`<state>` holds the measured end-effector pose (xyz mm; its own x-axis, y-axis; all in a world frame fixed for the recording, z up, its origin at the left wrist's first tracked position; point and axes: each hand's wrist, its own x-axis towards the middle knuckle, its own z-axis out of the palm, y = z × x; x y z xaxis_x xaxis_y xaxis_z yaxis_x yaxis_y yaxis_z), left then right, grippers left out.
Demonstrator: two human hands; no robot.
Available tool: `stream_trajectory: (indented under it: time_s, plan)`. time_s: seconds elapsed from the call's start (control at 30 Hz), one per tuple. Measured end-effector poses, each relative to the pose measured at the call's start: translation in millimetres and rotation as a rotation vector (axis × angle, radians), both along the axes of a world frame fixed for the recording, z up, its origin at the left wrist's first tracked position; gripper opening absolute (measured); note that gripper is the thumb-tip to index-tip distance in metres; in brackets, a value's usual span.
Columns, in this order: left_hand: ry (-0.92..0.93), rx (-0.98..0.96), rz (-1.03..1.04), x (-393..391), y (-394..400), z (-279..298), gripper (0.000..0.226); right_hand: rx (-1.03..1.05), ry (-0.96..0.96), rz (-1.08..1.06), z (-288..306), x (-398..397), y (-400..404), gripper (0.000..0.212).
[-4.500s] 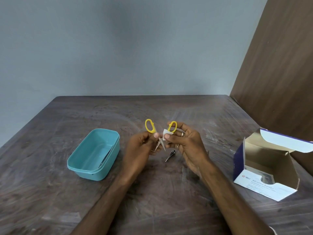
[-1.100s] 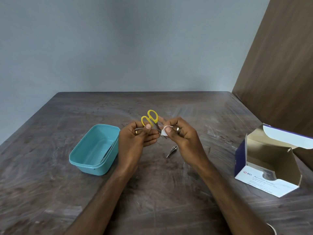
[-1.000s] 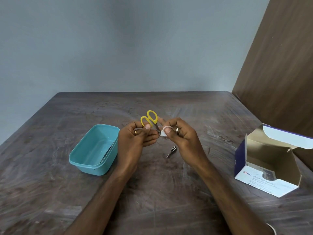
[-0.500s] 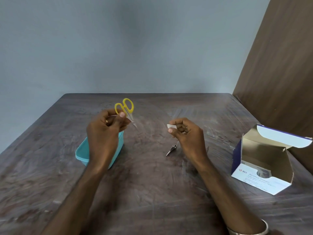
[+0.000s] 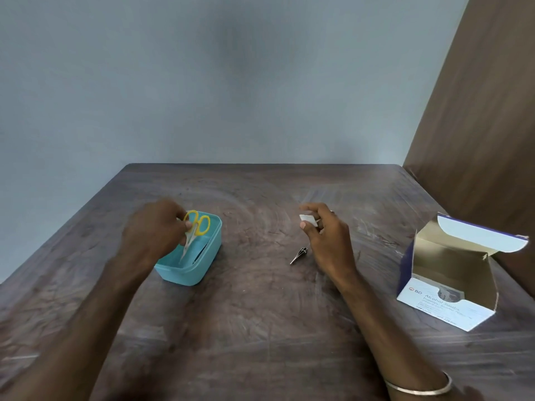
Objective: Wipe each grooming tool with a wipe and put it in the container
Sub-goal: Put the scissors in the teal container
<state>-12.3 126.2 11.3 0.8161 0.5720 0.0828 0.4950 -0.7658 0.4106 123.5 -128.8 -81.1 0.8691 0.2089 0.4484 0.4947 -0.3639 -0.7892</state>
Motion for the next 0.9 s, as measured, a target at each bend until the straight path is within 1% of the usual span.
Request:
stream_trajectory:
  time_s: [0.17, 0.3, 0.57, 0.67, 0.77, 0.83, 0.9]
  plan:
    - [0.150, 0.049, -0.017, 9.0, -4.1, -9.3, 0.019, -0.011, 0.017, -0.026, -1.2, 1.3, -1.1, 0.030]
    - [0.251, 0.087, -0.022, 14.8, -8.2, -14.2, 0.020, -0.012, 0.022, -0.026, -2.2, 1.9, -1.8, 0.030]
    - [0.292, 0.062, -0.019, 18.1, -12.4, -13.7, 0.020, 0.020, 0.029, -0.021, -1.1, 1.2, -2.9, 0.029]
    - [0.316, 0.104, -0.005, 20.0, -9.2, -14.2, 0.018, 0.057, 0.051, -0.036, -3.3, 3.7, -2.1, 0.019]
    - [0.240, 0.249, 0.029, 18.4, -12.1, -12.2, 0.018, 0.095, 0.070, -0.038, -4.5, 5.3, -1.9, 0.011]
    - [0.127, 0.350, 0.045, 14.6, -22.6, -6.7, 0.019, 0.098, 0.073, -0.042, -5.3, 6.1, -2.3, 0.009]
    - [0.008, 0.394, 0.030, 10.9, -41.5, 1.0, 0.020, 0.098, 0.070, -0.047, -6.1, 7.1, -2.5, 0.012]
